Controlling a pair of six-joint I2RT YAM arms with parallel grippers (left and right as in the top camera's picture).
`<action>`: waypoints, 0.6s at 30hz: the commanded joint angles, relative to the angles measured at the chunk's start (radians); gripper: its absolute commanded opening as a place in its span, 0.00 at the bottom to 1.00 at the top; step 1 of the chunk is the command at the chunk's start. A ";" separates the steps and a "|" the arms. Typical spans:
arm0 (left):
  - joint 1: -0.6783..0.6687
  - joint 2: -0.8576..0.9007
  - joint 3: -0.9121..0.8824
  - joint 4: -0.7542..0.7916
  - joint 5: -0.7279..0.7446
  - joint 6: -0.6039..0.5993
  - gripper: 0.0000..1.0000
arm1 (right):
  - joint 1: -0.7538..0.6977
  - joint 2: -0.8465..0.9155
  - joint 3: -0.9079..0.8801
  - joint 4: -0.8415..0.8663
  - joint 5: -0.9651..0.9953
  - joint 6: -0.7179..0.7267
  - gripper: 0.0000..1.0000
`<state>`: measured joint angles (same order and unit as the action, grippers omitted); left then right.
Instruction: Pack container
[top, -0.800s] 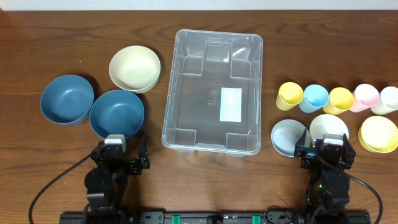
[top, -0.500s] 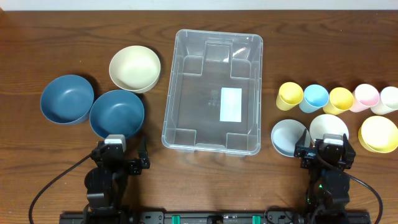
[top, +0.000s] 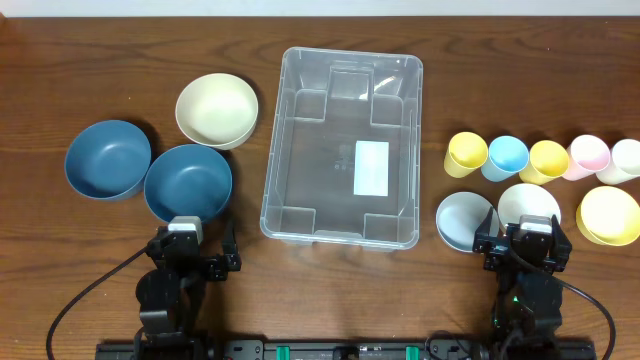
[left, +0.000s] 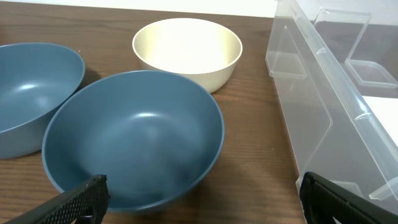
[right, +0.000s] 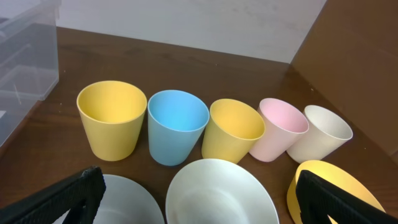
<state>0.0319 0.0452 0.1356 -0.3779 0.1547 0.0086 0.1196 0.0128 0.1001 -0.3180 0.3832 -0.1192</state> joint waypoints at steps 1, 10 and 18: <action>0.002 0.006 -0.018 -0.024 0.017 0.017 0.98 | -0.005 -0.002 0.001 -0.011 0.020 0.017 0.99; 0.002 0.006 -0.018 -0.002 0.017 0.017 0.98 | -0.005 -0.002 0.001 -0.011 0.020 0.017 0.99; 0.002 0.006 -0.018 -0.025 0.074 0.011 0.98 | -0.005 -0.002 0.001 -0.011 0.020 0.017 0.99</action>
<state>0.0319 0.0452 0.1356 -0.3767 0.1738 0.0082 0.1200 0.0128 0.1001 -0.3180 0.3832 -0.1192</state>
